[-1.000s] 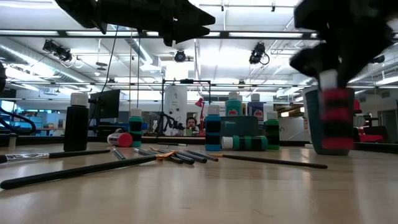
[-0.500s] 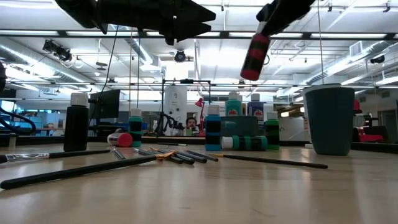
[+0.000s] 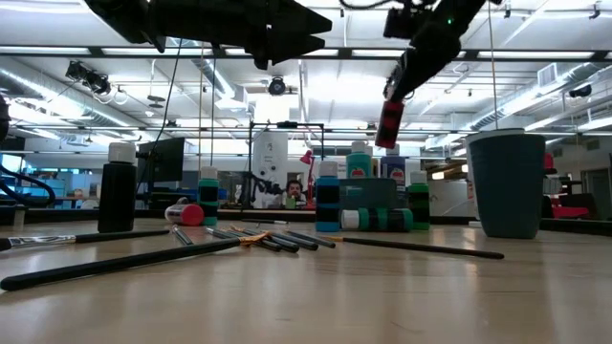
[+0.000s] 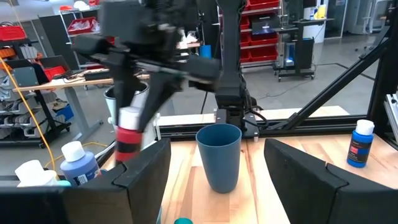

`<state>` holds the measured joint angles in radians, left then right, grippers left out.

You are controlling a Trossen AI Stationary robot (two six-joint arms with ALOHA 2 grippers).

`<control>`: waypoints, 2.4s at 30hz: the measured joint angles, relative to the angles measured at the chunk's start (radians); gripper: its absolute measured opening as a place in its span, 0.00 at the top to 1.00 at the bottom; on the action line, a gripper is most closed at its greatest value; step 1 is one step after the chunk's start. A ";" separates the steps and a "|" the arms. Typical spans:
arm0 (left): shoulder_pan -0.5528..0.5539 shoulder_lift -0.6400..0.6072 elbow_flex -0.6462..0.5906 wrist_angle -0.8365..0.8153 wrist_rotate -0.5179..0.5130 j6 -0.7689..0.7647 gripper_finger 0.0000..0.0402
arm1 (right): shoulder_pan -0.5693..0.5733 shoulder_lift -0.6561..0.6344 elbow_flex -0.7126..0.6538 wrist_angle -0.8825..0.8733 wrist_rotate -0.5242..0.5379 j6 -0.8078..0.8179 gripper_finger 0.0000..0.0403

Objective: Pick & Place Paint Supplies
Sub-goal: Put the red paint bottle into the blue bin, then put the light green paint bottle into the blue bin

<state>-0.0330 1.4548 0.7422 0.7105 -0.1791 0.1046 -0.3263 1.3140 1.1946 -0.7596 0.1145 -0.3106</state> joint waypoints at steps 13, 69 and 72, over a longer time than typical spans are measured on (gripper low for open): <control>0.000 0.000 0.000 -0.001 0.000 0.000 0.34 | -0.188 0.111 0.000 0.024 -0.130 -0.075 0.71; 0.000 0.000 0.000 -0.002 0.000 0.004 0.34 | -0.223 0.245 -0.001 0.054 -0.130 -0.130 0.59; 0.000 0.000 0.000 -0.002 0.000 0.004 0.34 | -0.208 0.233 0.000 -0.025 -0.132 -0.113 0.57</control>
<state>-0.0334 1.4548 0.7422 0.7090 -0.1787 0.1085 -0.5340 1.5471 1.1942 -0.7849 -0.0175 -0.4235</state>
